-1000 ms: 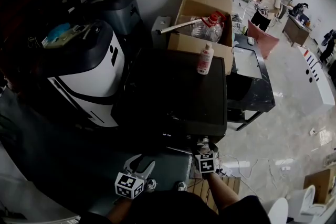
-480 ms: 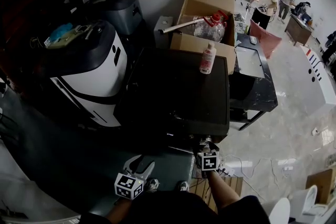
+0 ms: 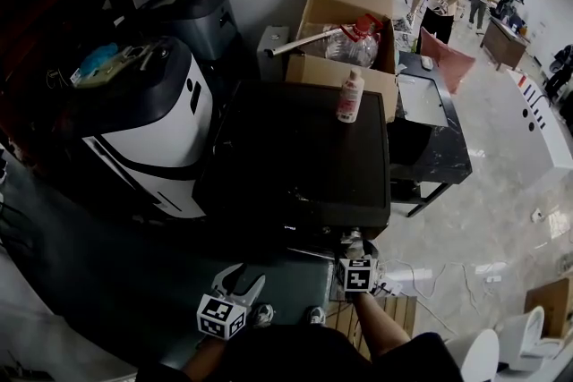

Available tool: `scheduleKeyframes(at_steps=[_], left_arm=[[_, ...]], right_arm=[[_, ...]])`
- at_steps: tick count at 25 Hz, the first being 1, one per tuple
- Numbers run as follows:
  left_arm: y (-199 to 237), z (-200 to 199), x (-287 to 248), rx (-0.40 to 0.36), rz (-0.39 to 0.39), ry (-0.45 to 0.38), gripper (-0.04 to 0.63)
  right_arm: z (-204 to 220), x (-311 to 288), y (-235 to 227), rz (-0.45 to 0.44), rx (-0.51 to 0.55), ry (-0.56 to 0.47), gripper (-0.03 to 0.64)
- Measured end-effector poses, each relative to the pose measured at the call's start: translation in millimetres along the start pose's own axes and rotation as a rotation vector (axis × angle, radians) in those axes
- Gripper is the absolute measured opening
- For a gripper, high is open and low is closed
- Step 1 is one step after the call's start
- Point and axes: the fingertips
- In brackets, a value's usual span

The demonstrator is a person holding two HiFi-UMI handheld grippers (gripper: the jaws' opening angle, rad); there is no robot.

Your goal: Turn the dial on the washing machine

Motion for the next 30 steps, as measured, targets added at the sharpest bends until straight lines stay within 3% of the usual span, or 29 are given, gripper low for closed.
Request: scheduleKeyframes(at_steps=[7,11,19,30], left_arm=[[3,1,-5,0.005,0.024,-0.001,0.198],[2,0,-8,0.01,0.033,-0.009,0.198],[6,3,-5,0.027,0.017,-0.01,0.198],[6,5,-5,0.03,0.011,-0.012,0.198]], right_arm=[[-37,28,12,0.007,0.072,-0.131,0.344],[-43,27,22,-0.021,0.143,-0.122,0.341],[-27,13,17,-0.034,0.089,-0.048,0.358],[-18,4,11,-0.043,-0.005,-0.023,0.348]])
Point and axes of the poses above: the fingertips, and each gripper's own axes: x backward along the fingers, y to its left, z out of its underside, and after that the axes turned 2 degrees about x, right-handed
